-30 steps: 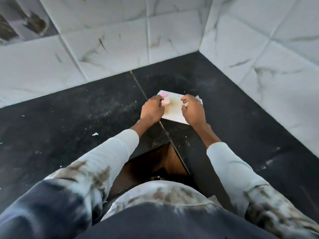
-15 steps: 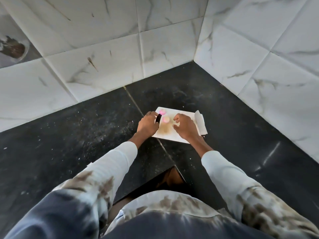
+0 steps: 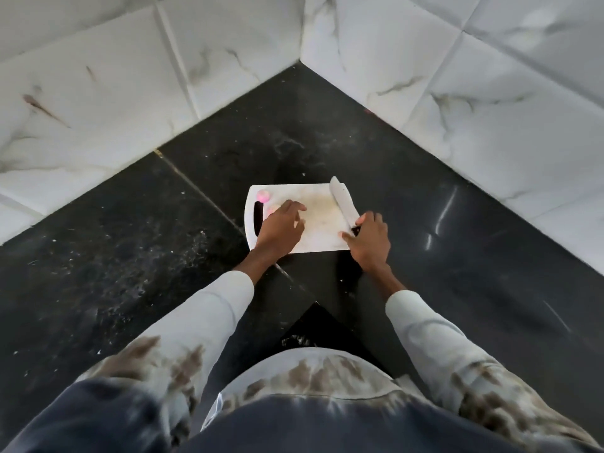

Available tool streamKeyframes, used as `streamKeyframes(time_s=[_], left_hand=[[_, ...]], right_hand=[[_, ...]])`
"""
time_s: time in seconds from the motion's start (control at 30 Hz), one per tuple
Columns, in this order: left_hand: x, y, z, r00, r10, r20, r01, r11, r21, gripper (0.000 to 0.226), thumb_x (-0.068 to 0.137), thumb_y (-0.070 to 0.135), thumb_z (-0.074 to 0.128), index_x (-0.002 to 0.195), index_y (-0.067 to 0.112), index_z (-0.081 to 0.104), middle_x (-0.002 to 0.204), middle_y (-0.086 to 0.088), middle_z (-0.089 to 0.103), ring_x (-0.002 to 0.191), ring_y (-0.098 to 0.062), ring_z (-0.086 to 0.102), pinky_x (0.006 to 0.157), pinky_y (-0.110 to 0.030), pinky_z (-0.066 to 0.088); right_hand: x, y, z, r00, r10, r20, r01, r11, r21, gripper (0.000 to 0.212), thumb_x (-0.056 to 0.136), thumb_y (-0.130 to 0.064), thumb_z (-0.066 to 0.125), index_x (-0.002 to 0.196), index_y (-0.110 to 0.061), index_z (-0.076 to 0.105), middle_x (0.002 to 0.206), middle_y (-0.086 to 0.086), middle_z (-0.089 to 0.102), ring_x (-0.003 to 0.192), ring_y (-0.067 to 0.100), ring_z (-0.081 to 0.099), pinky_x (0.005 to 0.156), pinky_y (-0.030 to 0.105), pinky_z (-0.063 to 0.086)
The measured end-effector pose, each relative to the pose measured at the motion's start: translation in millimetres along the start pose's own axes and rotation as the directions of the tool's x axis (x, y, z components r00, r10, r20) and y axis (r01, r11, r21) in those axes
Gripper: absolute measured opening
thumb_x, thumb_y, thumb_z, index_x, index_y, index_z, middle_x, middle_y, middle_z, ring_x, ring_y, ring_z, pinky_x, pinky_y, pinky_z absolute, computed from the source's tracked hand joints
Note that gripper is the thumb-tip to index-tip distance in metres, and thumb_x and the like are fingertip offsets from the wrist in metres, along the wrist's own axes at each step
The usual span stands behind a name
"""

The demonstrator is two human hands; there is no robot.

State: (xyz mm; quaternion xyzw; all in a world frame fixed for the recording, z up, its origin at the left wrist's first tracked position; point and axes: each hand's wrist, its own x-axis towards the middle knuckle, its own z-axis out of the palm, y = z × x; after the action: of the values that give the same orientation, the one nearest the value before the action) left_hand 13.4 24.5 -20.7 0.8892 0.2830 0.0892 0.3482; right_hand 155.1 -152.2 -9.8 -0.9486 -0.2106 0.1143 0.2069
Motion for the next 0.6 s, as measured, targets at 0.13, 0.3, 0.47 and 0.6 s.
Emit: streamKeyframes(time_s=[0.13, 0.3, 0.47, 0.6], left_hand=[[7, 14, 17, 1.0, -0.027, 0.011, 0.027, 0.999, -0.018, 0.028, 0.101, 0.024, 0.059, 0.128, 0.028, 0.062, 0.115, 0.012, 0.063, 0.094, -0.017, 0.067, 0.083, -0.044, 0.06], [15, 18, 20, 0.999, -0.048, 0.017, 0.048, 0.999, -0.017, 0.03, 0.099, 0.015, 0.057, 0.126, 0.026, 0.064, 0.113, 0.013, 0.064, 0.096, -0.017, 0.066, 0.079, -0.038, 0.058], [17, 23, 23, 0.999, -0.047, 0.025, 0.047, 0.999, 0.005, 0.03, 0.1, 0.013, 0.056, 0.126, 0.024, 0.066, 0.115, 0.011, 0.065, 0.097, -0.016, 0.066, 0.08, -0.034, 0.056], [20, 27, 28, 0.999, -0.04, 0.025, 0.039, 0.999, 0.01, 0.029, 0.1, 0.013, 0.056, 0.125, 0.022, 0.067, 0.115, 0.01, 0.066, 0.097, -0.018, 0.066, 0.085, -0.039, 0.058]], right_hand=[[-3, 15, 0, 1.0, -0.026, 0.003, 0.026, 0.998, 0.05, 0.039, 0.088, -0.03, 0.082, 0.111, -0.021, 0.053, 0.123, -0.001, 0.055, 0.115, 0.022, 0.053, 0.085, 0.039, 0.051], [8, 28, -7, 0.999, -0.002, 0.054, -0.009, 0.981, 0.194, 0.021, 0.09, -0.021, 0.08, 0.1, -0.02, 0.061, 0.1, -0.004, 0.068, 0.092, 0.016, 0.066, 0.081, 0.033, 0.055], [12, 45, -19, 0.998, 0.057, 0.027, -0.062, 0.961, 0.269, 0.01, 0.095, -0.025, 0.072, 0.097, -0.015, 0.07, 0.087, -0.001, 0.071, 0.074, 0.009, 0.066, 0.067, 0.025, 0.05], [19, 68, -20, 0.989, 0.13, 0.069, -0.144, 0.944, 0.298, 0.014, 0.098, -0.025, 0.07, 0.097, -0.011, 0.071, 0.093, 0.005, 0.072, 0.074, 0.011, 0.067, 0.073, 0.029, 0.057]])
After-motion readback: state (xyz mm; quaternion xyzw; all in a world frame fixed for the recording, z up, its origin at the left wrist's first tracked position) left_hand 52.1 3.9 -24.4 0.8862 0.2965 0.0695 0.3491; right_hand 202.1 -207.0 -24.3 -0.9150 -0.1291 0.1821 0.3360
